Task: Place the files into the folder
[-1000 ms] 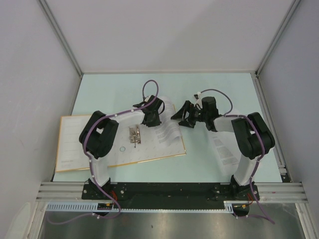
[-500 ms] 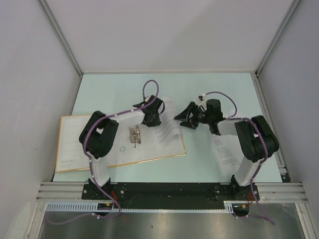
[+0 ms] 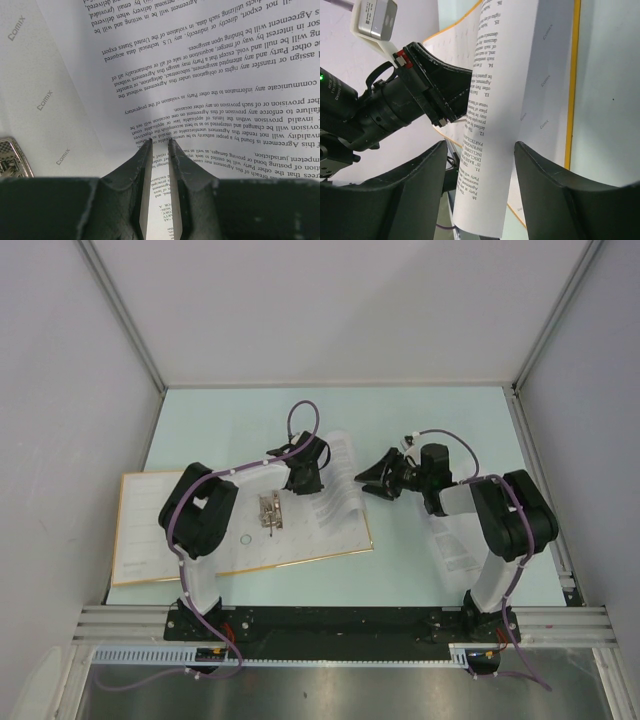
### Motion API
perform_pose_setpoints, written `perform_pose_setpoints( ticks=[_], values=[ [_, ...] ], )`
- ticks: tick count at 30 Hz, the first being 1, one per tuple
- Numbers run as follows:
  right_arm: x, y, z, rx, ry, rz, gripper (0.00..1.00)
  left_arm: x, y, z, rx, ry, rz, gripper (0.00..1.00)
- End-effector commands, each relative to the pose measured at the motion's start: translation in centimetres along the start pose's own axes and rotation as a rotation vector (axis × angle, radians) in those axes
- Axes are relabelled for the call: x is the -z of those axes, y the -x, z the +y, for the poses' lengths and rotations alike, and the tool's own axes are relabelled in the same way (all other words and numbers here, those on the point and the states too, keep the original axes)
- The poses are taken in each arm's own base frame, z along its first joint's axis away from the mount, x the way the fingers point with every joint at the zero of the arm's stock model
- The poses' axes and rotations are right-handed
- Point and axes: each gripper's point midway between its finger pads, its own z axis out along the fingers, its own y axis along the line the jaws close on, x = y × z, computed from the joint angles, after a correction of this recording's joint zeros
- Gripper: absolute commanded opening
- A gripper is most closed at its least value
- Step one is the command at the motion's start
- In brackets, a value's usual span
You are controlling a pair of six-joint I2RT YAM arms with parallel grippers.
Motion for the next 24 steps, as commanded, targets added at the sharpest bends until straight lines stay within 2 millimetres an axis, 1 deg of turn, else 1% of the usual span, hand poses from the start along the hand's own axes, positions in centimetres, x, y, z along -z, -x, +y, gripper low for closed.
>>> perform_pose_setpoints(
  ticks=[1,3,7,8,10,12,13,16,18,21,23,24],
  values=[
    [0.1,0.2,0.4,-0.014,0.059,-0.005,0.58,-0.4,-2.0,1.2,-0.030,0.026,0.058,0.24],
    [0.1,0.1,0.1,-0.029,0.061,-0.005,0.58,-0.4,-1.9,1.2,-0.033,0.025,0.057,0.24],
    [0.3,0.3,0.1,-0.040,0.113,-0.027,0.57,-0.4,-1.9,1.1,-0.035,0.021,0.056,0.24],
    [0.5,0.0,0.0,-0.072,0.122,-0.020,0.57,-0.4,-1.9,1.1,-0.034,0.021,0.054,0.25],
    [0.5,-0.1,0.1,-0.068,0.155,-0.024,0.57,-0.4,-1.9,1.1,-0.036,0.018,0.055,0.24],
    [0.7,-0.7,0.0,-0.098,0.174,-0.019,0.58,-0.4,-1.8,1.0,-0.036,0.015,0.055,0.24],
    [0.9,-0.5,0.4,-0.080,0.199,-0.030,0.59,-0.4,-1.8,1.0,-0.039,0.013,0.055,0.24],
    [0.9,-1.4,-0.2,-0.091,0.190,-0.017,0.62,-0.3,-1.7,1.0,-0.041,0.012,0.051,0.24],
    [1.0,-1.8,-0.2,-0.083,0.187,-0.015,0.63,-0.1,-1.5,0.9,-0.043,0.009,0.044,0.24],
    [1.0,-2.1,0.5,-0.073,0.200,-0.015,0.63,0.1,-1.3,0.9,-0.041,0.006,0.039,0.24],
    [0.9,-1.7,0.4,-0.069,0.193,-0.033,0.62,0.1,-1.4,0.8,-0.042,0.005,0.040,0.24],
    [0.9,-1.7,0.2,-0.067,0.188,-0.031,0.59,0.2,-1.3,0.8,-0.041,0.004,0.039,0.24]
  ],
)
